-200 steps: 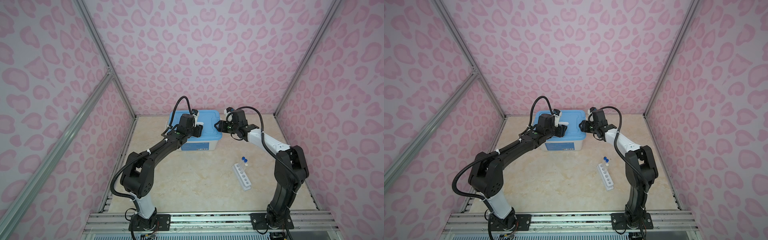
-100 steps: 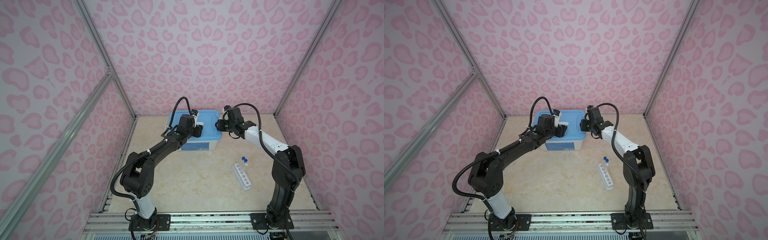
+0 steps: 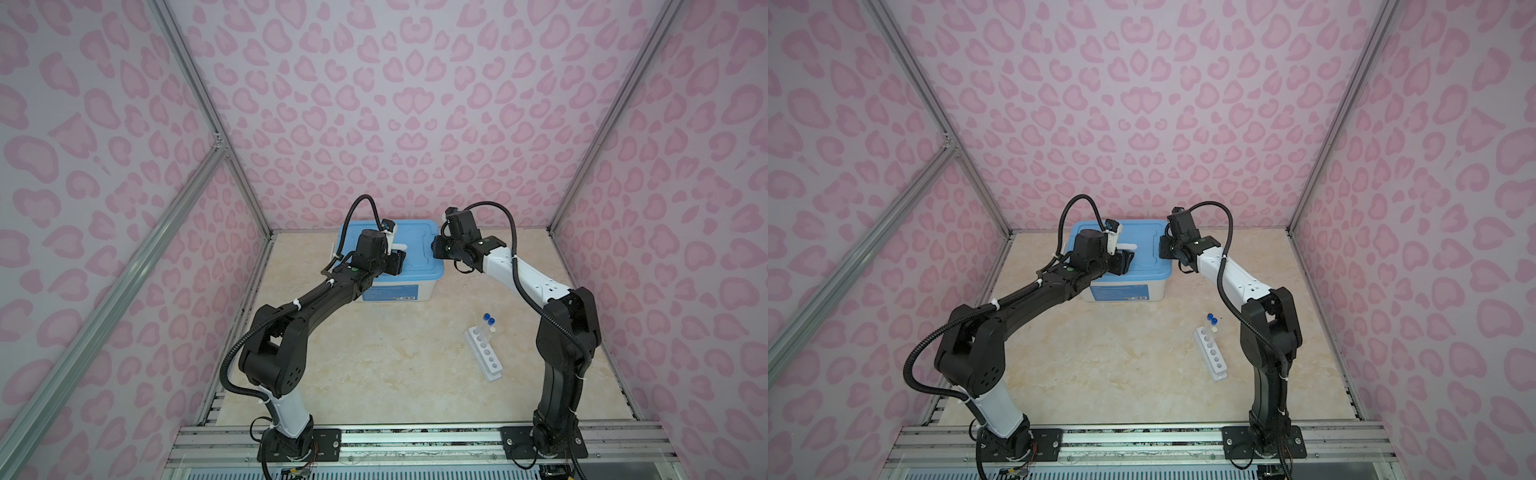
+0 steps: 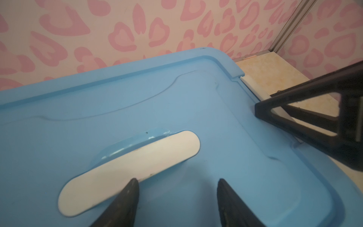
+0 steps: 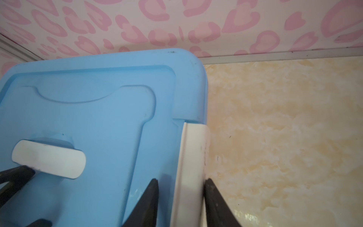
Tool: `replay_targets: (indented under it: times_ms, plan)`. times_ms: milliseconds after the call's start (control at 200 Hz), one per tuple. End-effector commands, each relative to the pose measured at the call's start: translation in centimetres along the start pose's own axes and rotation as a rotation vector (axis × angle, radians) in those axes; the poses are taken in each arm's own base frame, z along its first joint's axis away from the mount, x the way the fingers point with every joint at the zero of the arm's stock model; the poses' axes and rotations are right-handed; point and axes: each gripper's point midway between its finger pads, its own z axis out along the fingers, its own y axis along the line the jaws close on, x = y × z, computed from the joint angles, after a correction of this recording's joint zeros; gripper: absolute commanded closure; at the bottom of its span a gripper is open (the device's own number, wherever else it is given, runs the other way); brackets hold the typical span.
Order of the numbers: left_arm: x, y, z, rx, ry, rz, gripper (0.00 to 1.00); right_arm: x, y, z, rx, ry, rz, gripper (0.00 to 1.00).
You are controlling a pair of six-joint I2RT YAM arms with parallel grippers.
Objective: Organize the chemistry lab equipment
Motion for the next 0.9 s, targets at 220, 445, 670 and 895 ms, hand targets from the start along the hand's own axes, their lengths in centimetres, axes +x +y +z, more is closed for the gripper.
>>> replay_targets:
  times_ms: [220,445,670,895]
  plan:
    - [-0.9,-0.3,-1.4,0.025,0.009,-0.016,0.34,3.3,-0.7,0.0,0.064,0.167,-0.041,0.58]
    - [-4.0,2.2,-5.1,0.01,-0.076,-0.095,0.32,0.0,0.2,-2.1,0.057,0.108,-0.093,0.49]
    - [-4.4,9.4,-9.8,-0.088,-0.16,-0.25,0.29,-2.7,1.7,-4.1,0.048,0.033,-0.175,0.47]
    - [-2.7,14.8,-12.7,-0.199,-0.211,-0.398,0.26,-2.5,8.2,-4.4,-0.063,-0.019,-0.342,0.47]
